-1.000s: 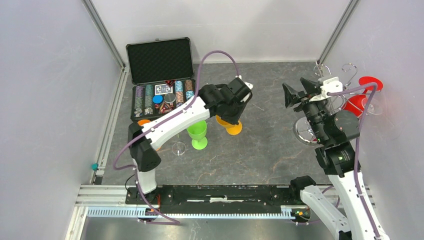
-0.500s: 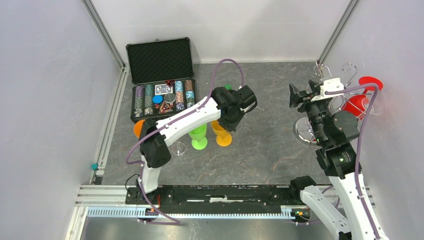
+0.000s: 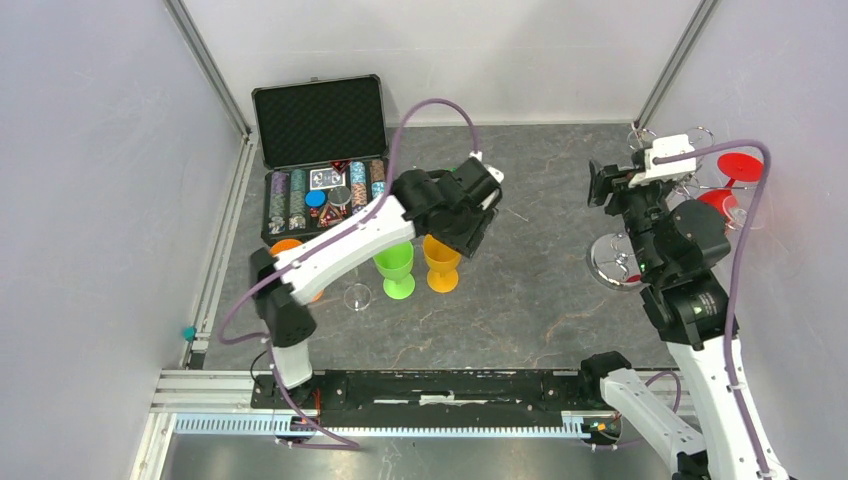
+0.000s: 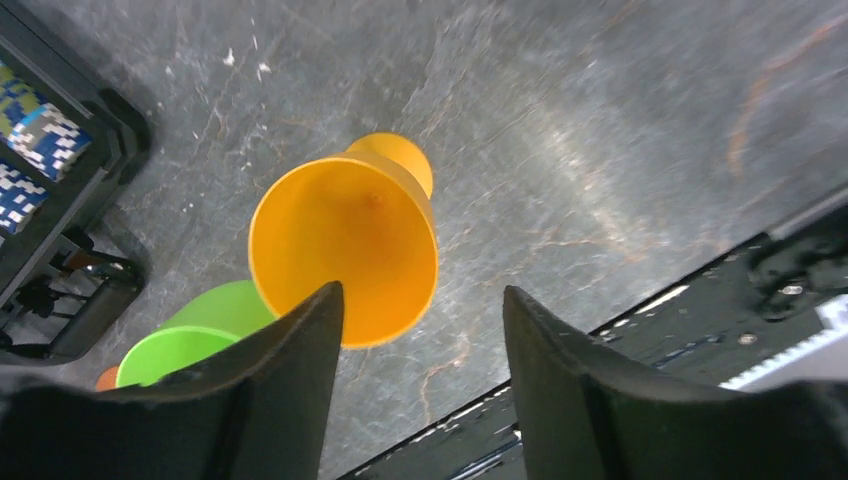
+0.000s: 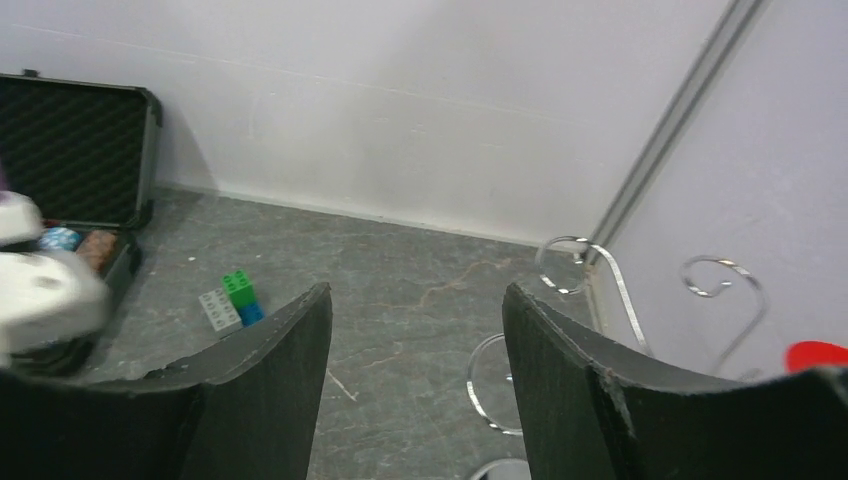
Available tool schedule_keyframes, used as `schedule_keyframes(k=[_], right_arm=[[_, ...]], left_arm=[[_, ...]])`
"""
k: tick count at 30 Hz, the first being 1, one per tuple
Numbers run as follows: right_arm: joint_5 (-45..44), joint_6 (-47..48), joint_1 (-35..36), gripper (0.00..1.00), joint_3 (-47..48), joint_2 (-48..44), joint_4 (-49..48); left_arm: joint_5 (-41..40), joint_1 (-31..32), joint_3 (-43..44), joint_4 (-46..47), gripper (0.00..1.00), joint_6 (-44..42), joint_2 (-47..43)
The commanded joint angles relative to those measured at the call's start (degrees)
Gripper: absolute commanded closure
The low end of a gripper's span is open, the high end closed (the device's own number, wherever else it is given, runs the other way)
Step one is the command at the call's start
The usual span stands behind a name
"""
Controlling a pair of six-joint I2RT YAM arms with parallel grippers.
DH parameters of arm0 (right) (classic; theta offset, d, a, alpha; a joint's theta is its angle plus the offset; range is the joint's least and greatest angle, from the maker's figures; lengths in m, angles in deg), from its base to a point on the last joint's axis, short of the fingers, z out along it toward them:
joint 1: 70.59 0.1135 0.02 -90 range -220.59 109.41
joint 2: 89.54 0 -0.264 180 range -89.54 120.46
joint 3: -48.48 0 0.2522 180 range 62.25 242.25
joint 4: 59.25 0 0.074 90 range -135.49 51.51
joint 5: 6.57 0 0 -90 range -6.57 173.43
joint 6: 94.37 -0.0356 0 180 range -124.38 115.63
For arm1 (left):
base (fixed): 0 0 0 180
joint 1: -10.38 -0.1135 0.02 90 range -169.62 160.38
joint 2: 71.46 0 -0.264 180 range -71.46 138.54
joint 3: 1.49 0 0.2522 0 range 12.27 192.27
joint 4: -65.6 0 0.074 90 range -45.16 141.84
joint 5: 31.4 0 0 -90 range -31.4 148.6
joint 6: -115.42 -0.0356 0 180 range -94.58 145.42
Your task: Take the wine glass off the wine glass rack
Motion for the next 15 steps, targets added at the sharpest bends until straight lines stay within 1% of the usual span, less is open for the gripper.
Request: schedule_keyframes(k=[1,3,6,7,11,12,13,15], right_arm=[[-8.38,4.66,0.07,0.31,8.43,2.45,5.01],[-13.4,8.87,0.12,0.28,11.66,4.22,7.65],[-24.78,16.23,0.14,0.24,14.33,6.97,9.4],[-29.4,18.86,0.13,0.23,14.72,7.84,9.85],[-49.54,33.2,0.06,0.2,14.27,12.28,8.81],[-52.55,36.73,-0.04,0.19,13.65,13.07,8.45],[-53.53,40.2,-0.18,0.2,12.81,13.49,7.95],[-53.45,43.96,-0.78,0.22,11.07,12.68,5.27]], left_arm=[[0.79,0.11,-5.09,11.1,0.29,-2.59,-13.96],[1.19,0.11,-9.9,15.76,0.23,-3.45,-19.28],[1.41,0.05,-17.96,22.31,0.05,-4.67,-27.12],[1.58,0.07,-20.68,24.31,0.01,-5.19,-29.43],[0.2,0.02,-28.94,31.0,0.0,-6.0,-38.89],[-0.79,0.04,-30.52,32.03,0.0,-5.93,-40.77],[-2.04,0.02,-31.82,32.75,0.0,-5.66,-42.23],[-4.29,0.03,-33.75,33.47,0.0,-5.36,-44.97]])
